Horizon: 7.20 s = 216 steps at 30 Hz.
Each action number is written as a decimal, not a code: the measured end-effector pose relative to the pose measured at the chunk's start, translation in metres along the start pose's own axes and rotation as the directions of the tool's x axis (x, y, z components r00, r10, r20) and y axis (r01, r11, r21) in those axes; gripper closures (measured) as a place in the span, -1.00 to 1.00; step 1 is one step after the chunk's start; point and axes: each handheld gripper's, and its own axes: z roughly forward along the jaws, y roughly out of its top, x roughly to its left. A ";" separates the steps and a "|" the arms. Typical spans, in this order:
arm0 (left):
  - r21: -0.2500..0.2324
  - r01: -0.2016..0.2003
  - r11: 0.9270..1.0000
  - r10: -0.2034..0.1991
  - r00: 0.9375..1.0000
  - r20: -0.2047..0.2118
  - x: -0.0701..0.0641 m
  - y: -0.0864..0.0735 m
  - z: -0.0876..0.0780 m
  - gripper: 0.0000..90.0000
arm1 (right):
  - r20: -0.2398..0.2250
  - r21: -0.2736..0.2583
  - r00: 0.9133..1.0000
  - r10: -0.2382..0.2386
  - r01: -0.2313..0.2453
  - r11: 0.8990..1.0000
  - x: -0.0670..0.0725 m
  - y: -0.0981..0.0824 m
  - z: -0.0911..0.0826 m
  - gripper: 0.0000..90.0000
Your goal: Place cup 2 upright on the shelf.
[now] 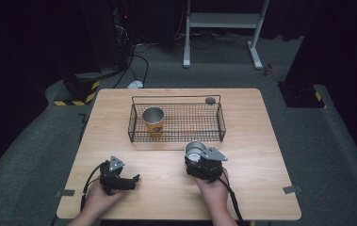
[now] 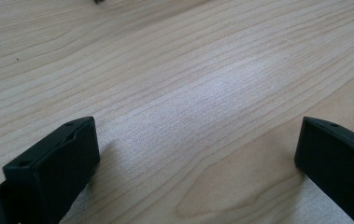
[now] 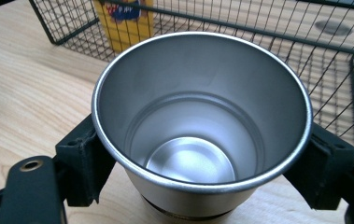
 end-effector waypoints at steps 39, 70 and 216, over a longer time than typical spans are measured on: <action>0.002 -0.001 1.000 0.001 1.000 0.000 0.000 0.000 0.000 -1.00 | 0.077 -0.088 0.997 0.026 -0.020 0.996 -0.027 0.053 -0.014 -0.59; 0.001 -0.001 1.000 0.001 1.000 0.000 0.000 0.000 0.000 -1.00 | 0.124 -0.097 0.991 0.045 -0.033 0.995 -0.043 0.099 0.006 -0.59; 0.001 0.000 1.000 0.000 1.000 0.000 0.000 0.000 0.000 -0.99 | 0.195 0.244 0.977 0.087 -0.134 0.961 -0.087 -0.060 -0.030 -0.80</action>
